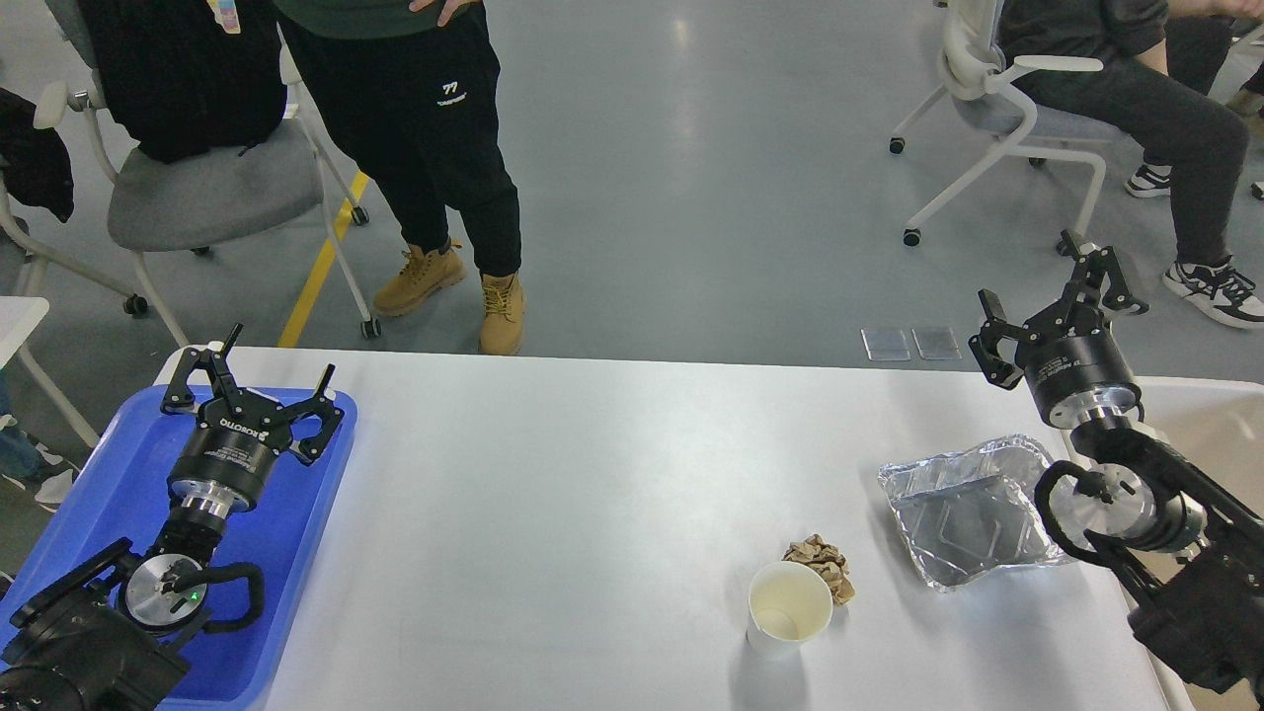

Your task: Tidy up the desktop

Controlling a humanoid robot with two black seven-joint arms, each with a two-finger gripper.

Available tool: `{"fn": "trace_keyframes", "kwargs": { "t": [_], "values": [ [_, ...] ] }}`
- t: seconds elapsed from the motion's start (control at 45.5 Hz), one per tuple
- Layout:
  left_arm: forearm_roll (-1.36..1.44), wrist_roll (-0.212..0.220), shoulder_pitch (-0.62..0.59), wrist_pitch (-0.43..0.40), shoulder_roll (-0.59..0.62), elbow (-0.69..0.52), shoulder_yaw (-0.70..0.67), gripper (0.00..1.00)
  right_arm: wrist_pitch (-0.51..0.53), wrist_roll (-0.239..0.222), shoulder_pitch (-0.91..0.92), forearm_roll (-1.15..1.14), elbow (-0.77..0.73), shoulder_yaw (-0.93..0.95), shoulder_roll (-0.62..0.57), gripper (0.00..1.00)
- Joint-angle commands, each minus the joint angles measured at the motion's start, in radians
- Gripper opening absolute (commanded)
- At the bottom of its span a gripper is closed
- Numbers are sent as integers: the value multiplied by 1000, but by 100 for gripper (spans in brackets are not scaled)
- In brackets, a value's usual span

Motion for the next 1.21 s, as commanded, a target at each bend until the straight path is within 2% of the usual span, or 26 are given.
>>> {"fn": "trace_keyframes", "kwargs": {
  "t": [0.0,0.571,0.857,0.989,1.187],
  "values": [
    [0,1,0,0,0,0,0,99,1,0,4,-6,1,4,-20,100],
    [0,0,0,0,0,0,0,99,1,0,5,-9,-22,-10,-57,100],
    [0,0,0,0,0,0,0,99,5,-8,2,26,-8,-30,-206,100],
    [0,0,0,0,0,0,0,99,17,-8,47,56,-2,-166,-328,100],
    [0,1,0,0,0,0,0,99,17,-9,226,97,35,-600,-519,100]
  ]
}}
